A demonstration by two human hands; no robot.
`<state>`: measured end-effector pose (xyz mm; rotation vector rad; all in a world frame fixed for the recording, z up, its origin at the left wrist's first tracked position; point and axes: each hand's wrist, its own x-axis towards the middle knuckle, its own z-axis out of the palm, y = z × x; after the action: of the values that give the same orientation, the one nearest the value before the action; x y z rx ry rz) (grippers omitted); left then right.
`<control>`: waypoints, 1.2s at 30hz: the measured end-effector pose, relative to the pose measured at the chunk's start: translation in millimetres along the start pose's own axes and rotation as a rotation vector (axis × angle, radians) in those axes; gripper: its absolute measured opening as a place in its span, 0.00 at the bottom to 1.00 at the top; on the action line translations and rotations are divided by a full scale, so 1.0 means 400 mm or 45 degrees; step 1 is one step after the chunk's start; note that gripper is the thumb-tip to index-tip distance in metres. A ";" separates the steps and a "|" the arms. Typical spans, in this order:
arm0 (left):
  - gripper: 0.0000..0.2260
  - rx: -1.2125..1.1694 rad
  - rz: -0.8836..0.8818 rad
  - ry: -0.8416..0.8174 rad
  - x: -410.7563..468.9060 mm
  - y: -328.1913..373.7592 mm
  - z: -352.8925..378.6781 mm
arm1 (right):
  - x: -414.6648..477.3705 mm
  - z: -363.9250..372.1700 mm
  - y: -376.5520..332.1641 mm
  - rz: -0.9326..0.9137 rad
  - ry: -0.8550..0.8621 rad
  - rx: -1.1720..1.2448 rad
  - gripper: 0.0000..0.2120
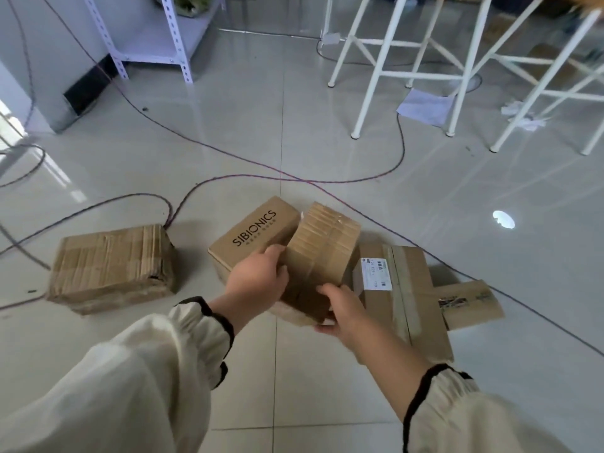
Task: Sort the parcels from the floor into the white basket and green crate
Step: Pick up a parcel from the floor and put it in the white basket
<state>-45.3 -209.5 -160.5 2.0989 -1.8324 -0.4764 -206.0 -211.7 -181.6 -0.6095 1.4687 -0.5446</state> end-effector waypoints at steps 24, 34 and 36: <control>0.15 0.010 -0.205 -0.556 -0.138 -0.136 0.109 | -0.012 -0.056 0.100 0.225 -0.010 0.122 0.08; 0.16 0.079 -0.119 -0.618 -0.145 -0.161 0.087 | -0.008 -0.070 0.097 0.035 0.170 -0.403 0.22; 0.17 0.128 -0.083 -0.656 -0.133 -0.158 0.080 | -0.004 -0.083 0.093 -0.138 0.284 -0.462 0.23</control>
<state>-10.1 -148.9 -215.0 2.2577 -2.0898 -1.0429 -240.2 -184.6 -205.8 -0.9408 1.7716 -0.4417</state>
